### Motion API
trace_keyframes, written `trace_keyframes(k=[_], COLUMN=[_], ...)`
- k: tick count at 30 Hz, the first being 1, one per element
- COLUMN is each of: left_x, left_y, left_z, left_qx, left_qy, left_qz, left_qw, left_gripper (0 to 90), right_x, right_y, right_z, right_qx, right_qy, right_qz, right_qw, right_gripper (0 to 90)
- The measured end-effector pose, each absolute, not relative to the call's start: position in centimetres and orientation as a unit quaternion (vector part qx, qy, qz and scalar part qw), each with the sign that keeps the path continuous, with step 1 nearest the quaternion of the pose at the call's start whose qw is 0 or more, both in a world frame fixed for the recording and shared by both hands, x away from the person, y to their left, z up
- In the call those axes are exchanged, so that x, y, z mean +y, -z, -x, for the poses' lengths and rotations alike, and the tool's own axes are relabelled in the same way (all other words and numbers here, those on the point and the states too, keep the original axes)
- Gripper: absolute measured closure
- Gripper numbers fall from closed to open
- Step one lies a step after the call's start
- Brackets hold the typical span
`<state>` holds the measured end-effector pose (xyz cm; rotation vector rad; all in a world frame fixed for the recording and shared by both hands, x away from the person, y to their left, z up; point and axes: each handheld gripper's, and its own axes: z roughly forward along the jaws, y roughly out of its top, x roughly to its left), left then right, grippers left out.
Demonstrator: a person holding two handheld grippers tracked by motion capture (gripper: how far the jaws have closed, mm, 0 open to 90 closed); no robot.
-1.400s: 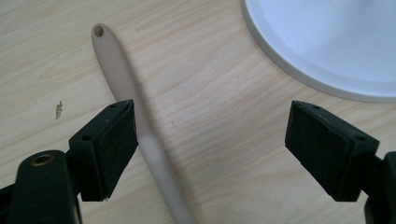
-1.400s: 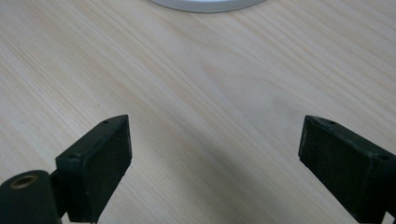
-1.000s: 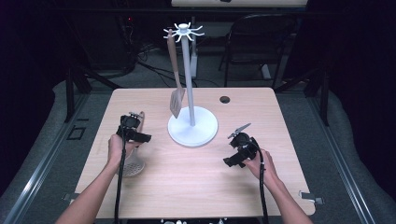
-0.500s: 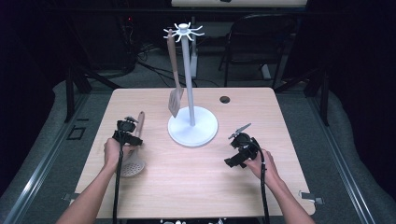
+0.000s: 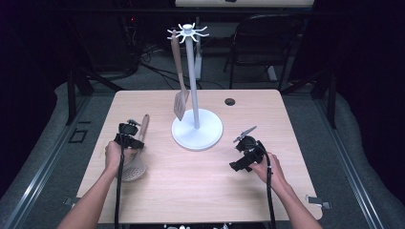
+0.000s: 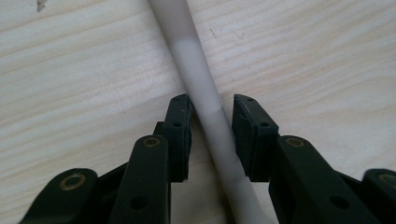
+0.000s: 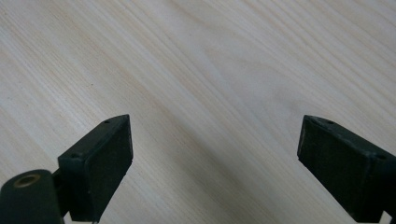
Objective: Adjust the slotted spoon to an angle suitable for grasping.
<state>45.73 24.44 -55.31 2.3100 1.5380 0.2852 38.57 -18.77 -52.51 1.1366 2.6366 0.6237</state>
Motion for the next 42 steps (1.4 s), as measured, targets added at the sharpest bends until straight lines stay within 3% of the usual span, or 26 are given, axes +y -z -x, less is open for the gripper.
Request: trace_keyframes(k=[12,14,16,22,35,42], left_x=[25.3,25.2,25.3,25.0,23.8,24.0], left_y=[55.1,55.0,54.8,54.6,55.3,55.2], left_z=[-45.0,-45.0,-45.1,-45.8,-47.2,-47.2], left_qx=[0.551,0.551,0.554,0.552,0.546,0.546], left_qy=[-0.084,-0.089,-0.089,-0.094,-0.108,-0.101], left_qz=[-0.813,-0.812,-0.809,-0.810,-0.816,-0.816], left_qw=[0.170,0.169,0.173,0.174,0.156,0.158], left_gripper=[73.4,71.6,63.5,59.9,70.5,71.9], right_x=[-18.9,-18.8,-18.8,-18.8,-18.9,-18.8], right_y=[52.8,52.6,52.6,52.8,52.9,52.9], right_z=[-38.6,-38.7,-38.6,-38.7,-38.9,-38.8], right_qx=[0.892,0.897,0.896,0.893,0.897,0.897], right_qy=[-0.211,-0.199,-0.201,-0.205,-0.198,-0.196], right_qz=[-0.387,-0.383,-0.384,-0.389,-0.383,-0.385], right_qw=[0.096,0.097,0.098,0.095,0.094,0.094], right_gripper=[10.0,10.0,10.0,10.0,10.1,10.1])
